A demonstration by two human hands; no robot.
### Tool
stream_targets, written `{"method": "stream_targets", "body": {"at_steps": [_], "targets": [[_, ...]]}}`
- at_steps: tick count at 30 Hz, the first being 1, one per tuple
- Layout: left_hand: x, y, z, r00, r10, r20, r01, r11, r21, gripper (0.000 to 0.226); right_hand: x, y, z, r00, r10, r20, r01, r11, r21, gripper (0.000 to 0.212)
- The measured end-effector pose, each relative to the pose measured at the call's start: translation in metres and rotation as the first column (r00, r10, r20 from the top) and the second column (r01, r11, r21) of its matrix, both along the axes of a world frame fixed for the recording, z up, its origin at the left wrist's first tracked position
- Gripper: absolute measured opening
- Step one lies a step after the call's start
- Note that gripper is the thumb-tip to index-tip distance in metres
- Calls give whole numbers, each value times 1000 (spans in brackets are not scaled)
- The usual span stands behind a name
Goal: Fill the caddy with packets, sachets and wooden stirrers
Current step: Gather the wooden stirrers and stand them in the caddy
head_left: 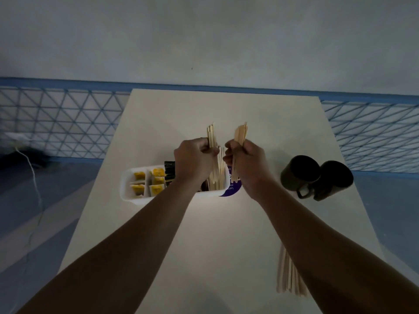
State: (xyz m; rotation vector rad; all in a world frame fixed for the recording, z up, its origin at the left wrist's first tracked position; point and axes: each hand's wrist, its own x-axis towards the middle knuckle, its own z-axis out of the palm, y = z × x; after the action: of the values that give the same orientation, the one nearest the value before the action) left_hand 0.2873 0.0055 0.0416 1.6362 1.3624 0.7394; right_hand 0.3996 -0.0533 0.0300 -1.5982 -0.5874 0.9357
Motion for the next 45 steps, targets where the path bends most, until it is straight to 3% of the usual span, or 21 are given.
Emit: {"method": "stream_targets", "body": {"at_steps": [7, 12, 14, 16, 21, 26, 31, 35, 38, 42, 45], "targets": [[-5, 3, -19, 993, -59, -100, 71, 990, 119, 11, -16, 22, -16, 998, -66, 11, 66, 998, 5, 24], [-5, 7, -25, 979, -100, -175, 116, 990, 84, 18, -17, 19, -34, 998, -3, 57, 8, 995, -98, 21], [-5, 10, -25, 969, -105, -223, 125, 989, 78, 18, -17, 18, -39, 993, 55, 105, -38, 987, -157, 17], [-5, 13, -23, 972, -97, -212, 114, 991, 70, 4, -16, 17, -40, 984, 84, 155, -54, 981, -185, 15], [-7, 23, -18, 983, -82, -165, 95, 993, 74, 24, -9, 17, -35, 911, 129, 392, -62, 982, -178, 33], [-8, 32, -19, 966, -110, -235, 118, 993, 23, 43, 0, 18, -37, 789, 198, 582, -102, 976, -194, 39], [-5, 44, -20, 947, -207, -244, 183, 976, -117, 58, 6, 17, -37, 811, 230, 539, -76, 953, -294, 59], [-1, 53, -19, 904, -309, -296, 255, 945, -207, 56, 7, 20, -39, 824, 366, 433, -160, 883, -442, 46], [2, 54, -18, 866, -358, -349, 316, 933, -173, 45, 4, 19, -37, 792, 445, 418, -236, 855, -462, 36], [5, 54, -22, 906, -312, -285, 292, 950, -111, 28, -1, 22, -37, 790, 400, 465, -225, 894, -386, 41], [5, 53, -22, 923, -291, -250, 279, 957, -83, 27, -2, 23, -36, 770, 376, 515, -215, 913, -346, 45]]}}
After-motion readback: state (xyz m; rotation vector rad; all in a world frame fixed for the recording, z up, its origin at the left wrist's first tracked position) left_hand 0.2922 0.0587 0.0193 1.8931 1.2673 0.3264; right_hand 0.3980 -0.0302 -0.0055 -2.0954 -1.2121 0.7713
